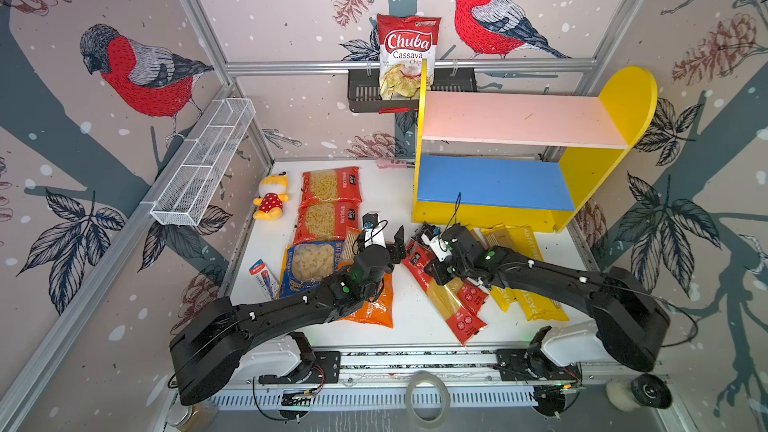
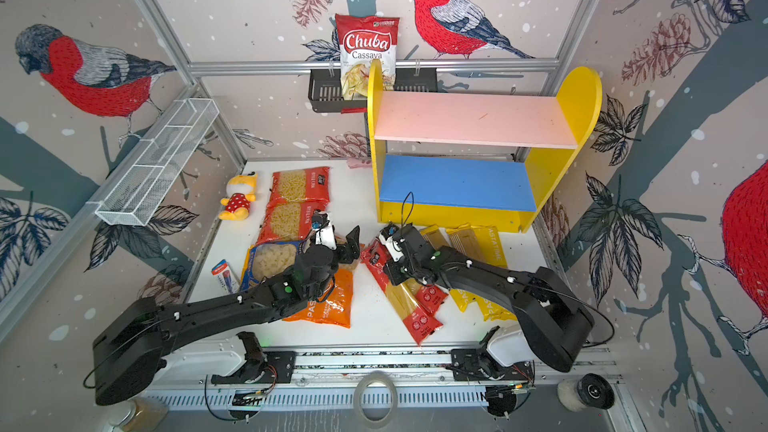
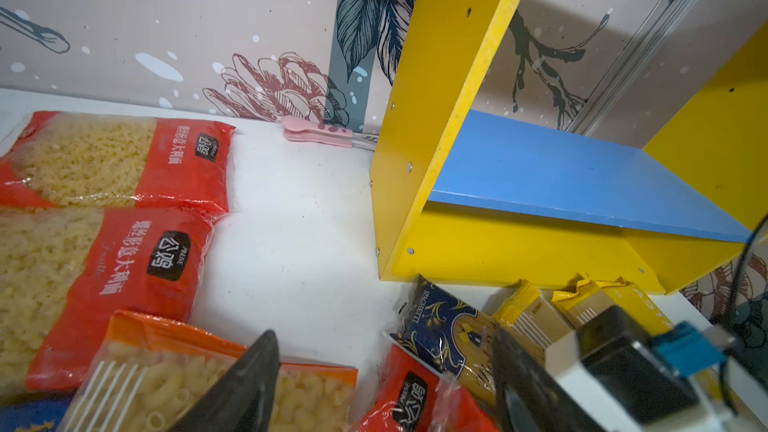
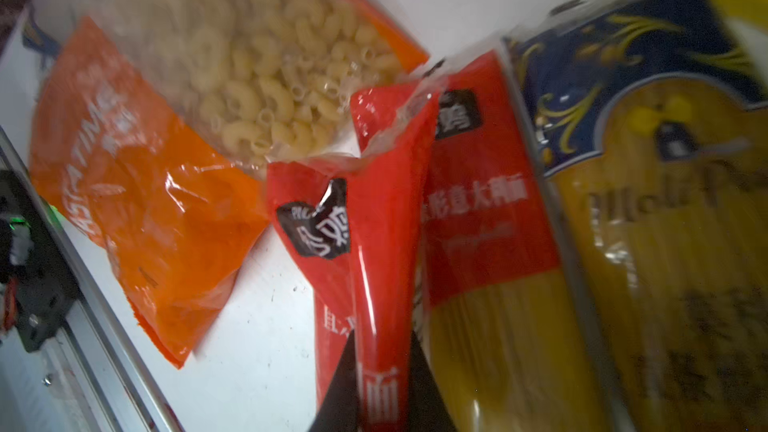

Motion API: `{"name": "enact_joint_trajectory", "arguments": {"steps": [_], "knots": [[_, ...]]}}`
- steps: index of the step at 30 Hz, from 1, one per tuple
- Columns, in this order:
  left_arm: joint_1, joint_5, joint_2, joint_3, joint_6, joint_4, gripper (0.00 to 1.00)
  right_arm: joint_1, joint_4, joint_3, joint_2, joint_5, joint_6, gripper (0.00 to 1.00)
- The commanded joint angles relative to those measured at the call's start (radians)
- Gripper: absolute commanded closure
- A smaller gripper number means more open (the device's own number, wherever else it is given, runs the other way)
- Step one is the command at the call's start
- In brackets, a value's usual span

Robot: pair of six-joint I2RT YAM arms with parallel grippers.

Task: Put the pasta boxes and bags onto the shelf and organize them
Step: 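Grasp the red spaghetti bag with the right gripper while the left gripper approaches, then lift the red spaghetti bag upright with the right gripper toward the shelf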

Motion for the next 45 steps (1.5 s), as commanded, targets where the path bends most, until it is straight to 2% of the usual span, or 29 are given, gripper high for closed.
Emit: {"name": "enact_joint_trajectory", "arguments": {"steps": [1,6,7,9,11,13,17,20,23,29,34,40,42,45], "knots": [[0.000,-0.004,0.002,0.021,0.032,0.041,0.21,-0.066,0.086,-0.031,-0.082,-0.021,0.113,1.00],[0.000,0.129,0.049,0.054,0.038,0.081,0.20,-0.232,0.101,-0.097,-0.189,0.089,0.318,0.96],[0.000,0.170,0.072,0.065,0.035,0.088,0.20,-0.268,0.096,-0.112,-0.196,0.105,0.361,0.94],[0.000,0.263,0.118,0.088,0.017,0.094,0.19,-0.313,0.101,-0.135,-0.197,0.100,0.394,0.84],[0.000,0.347,0.168,0.118,-0.013,0.086,0.20,-0.343,0.075,-0.142,-0.188,0.096,0.387,0.72],[0.000,0.410,0.210,0.147,-0.036,0.062,0.21,-0.376,0.031,-0.141,-0.188,0.070,0.356,0.65],[0.000,0.477,0.262,0.157,-0.106,0.050,0.25,-0.464,-0.046,-0.155,-0.258,-0.090,0.257,0.48],[-0.001,0.567,0.307,0.121,-0.199,0.133,0.32,-0.476,-0.096,-0.189,-0.306,-0.173,0.243,0.42],[-0.006,0.615,0.360,0.088,-0.264,0.207,0.42,-0.470,-0.075,-0.270,-0.361,-0.230,0.296,0.42],[-0.039,0.631,0.433,0.112,-0.300,0.221,0.43,-0.462,0.088,-0.410,-0.424,-0.254,0.390,0.45],[-0.059,0.646,0.514,0.092,-0.385,0.292,0.51,-0.456,0.165,-0.425,-0.333,-0.299,0.392,0.52],[-0.063,0.641,0.543,0.091,-0.380,0.318,0.57,-0.424,0.230,-0.401,-0.339,-0.340,0.374,0.57],[-0.063,0.646,0.558,0.091,-0.381,0.334,0.60,-0.423,0.258,-0.409,-0.327,-0.339,0.364,0.62],[-0.063,0.633,0.549,0.101,-0.371,0.317,0.65,-0.421,0.247,-0.393,-0.308,-0.340,0.333,0.79]]}}
